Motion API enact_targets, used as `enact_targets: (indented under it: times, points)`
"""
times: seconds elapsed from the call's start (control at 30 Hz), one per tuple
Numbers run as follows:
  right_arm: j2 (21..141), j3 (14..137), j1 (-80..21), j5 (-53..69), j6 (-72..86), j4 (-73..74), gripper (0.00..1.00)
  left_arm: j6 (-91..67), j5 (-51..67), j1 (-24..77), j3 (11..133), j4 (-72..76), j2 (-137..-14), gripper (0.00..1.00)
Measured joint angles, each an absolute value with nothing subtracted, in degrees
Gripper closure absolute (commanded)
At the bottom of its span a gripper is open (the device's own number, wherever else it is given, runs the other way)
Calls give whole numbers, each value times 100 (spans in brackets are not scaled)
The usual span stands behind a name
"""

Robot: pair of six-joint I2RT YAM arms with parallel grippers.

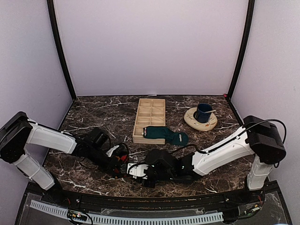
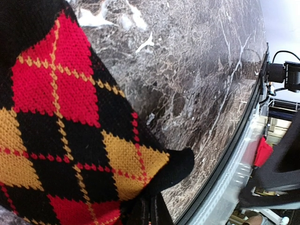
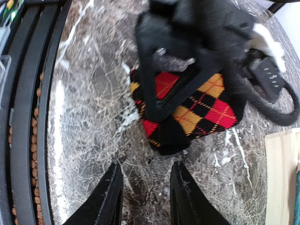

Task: Roll the socks
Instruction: Roll the sock at the center of the board.

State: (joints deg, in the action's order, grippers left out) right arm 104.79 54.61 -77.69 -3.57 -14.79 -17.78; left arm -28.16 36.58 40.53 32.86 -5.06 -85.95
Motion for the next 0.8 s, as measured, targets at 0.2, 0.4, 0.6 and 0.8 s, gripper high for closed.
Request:
enact_targets:
  times: [0.2, 0.4, 0.6, 0.8]
  points:
    - [10890, 5596, -7915, -541, -1933, -1754, 68, -2816, 3979, 3802, 3297, -613, -8670, 100]
    - [11115, 5839, -7948, -635, -2329, -1758, 68, -2810, 4381, 3614, 3299, -613, -8871, 100]
    - [11469, 6130, -7953, -716, -2709, -1798, 67, -2808, 4683, 3583, 3299, -587, -9048, 100]
    - [11782, 6292, -7959, -827, -2978, -1833, 65, -2810, 4936, 3518, 3328, -541, -9218, 100]
